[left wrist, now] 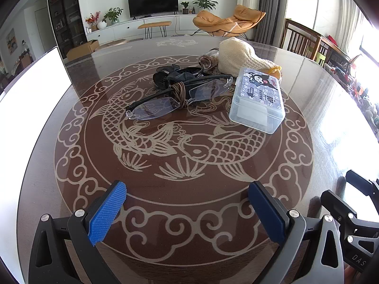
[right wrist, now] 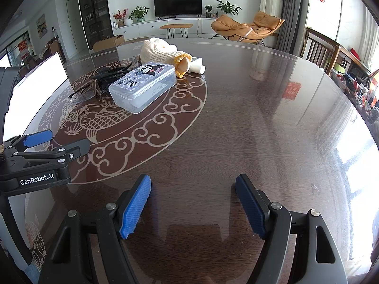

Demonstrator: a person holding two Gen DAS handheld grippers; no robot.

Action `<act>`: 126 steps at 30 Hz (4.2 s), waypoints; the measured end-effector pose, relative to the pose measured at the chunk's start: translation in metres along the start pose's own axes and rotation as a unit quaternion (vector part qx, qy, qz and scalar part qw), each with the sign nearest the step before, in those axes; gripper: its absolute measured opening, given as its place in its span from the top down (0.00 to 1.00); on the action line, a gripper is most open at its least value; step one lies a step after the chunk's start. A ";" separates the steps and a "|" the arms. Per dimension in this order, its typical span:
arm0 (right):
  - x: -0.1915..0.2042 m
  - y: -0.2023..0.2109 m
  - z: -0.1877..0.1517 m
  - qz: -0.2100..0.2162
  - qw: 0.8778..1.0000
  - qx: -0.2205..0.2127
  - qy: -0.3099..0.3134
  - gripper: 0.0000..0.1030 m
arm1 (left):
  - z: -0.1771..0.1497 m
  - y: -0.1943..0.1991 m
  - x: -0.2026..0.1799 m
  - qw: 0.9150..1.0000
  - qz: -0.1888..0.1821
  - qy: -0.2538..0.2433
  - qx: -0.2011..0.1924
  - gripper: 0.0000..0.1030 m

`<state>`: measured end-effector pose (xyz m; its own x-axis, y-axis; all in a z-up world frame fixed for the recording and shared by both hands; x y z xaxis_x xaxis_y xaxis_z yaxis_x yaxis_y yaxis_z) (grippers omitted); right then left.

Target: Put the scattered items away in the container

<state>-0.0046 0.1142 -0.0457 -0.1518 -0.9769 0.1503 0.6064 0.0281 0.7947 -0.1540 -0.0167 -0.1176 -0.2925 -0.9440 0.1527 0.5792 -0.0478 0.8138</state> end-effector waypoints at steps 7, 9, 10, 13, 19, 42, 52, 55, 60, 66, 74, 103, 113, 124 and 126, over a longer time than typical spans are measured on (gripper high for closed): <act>0.000 0.000 0.000 0.000 1.000 0.000 0.000 0.27 | 0.000 0.000 0.000 1.000 0.000 0.000 0.000 0.00; 0.000 0.000 0.000 0.000 1.000 0.000 0.000 0.27 | 0.000 0.000 0.000 1.000 0.000 0.000 0.000 0.00; 0.000 0.000 0.000 0.000 1.000 0.000 0.000 0.27 | 0.000 0.000 0.000 1.000 0.000 0.000 0.000 0.00; 0.000 0.000 0.000 0.000 1.000 0.000 0.000 0.27 | 0.000 0.000 0.000 1.000 0.000 0.000 0.000 0.00; 0.000 0.000 0.000 0.000 1.000 0.000 0.000 0.27 | 0.000 0.000 0.000 1.000 0.000 0.000 0.000 0.00; 0.000 0.000 0.000 0.000 1.000 0.000 0.000 0.27 | 0.000 0.000 0.000 1.000 0.000 0.000 0.000 0.00; 0.000 0.000 0.000 0.000 1.000 0.000 0.000 0.27 | 0.000 0.000 0.000 1.000 0.000 0.000 0.000 0.00; 0.000 0.000 0.000 0.000 1.000 0.000 0.000 0.27 | 0.000 0.000 0.000 1.000 0.000 0.000 0.000 0.00; 0.000 0.000 0.000 0.001 1.000 0.001 0.000 0.26 | 0.000 0.000 0.000 1.000 -0.005 -0.007 0.003 0.00; 0.002 0.000 -0.001 0.003 1.000 0.002 -0.001 0.25 | -0.032 0.032 0.028 0.998 0.003 0.047 -0.030 0.00; 0.027 -0.013 0.030 0.094 0.992 0.047 -0.068 0.26 | -0.061 0.058 0.054 0.996 0.054 0.032 -0.056 0.00; 0.031 -0.031 0.036 0.049 0.999 0.001 -0.014 0.40 | 0.068 -0.022 0.044 0.981 -0.089 -0.167 -0.036 0.00; 0.027 -0.027 0.040 0.045 0.999 -0.001 -0.017 0.40 | 0.077 -0.039 0.034 0.974 -0.106 -0.201 -0.016 0.49; 0.018 -0.018 0.031 0.045 0.999 0.003 -0.008 0.40 | 0.027 0.009 0.026 0.979 -0.160 -0.125 -0.001 0.82; 0.017 -0.016 0.029 0.040 0.999 0.004 -0.003 0.40 | 0.021 0.012 0.021 0.979 -0.159 -0.128 -0.003 0.81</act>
<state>-0.0394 0.1033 -0.0390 -0.1069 -0.9702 0.2174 0.6108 0.1084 0.7843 -0.1689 -0.0300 -0.0924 -0.6405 -0.7675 0.0281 0.4317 -0.3296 0.8397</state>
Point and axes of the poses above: each gripper's, at about its wrist camera, not at the fingertips, and y roughly against the way its jaws point, x to its left, z to its top, the point moved 5 cm from there along -y, roughly the way its jaws point, and after that the axes turned 15 degrees about -y, right-handed, at the moved point
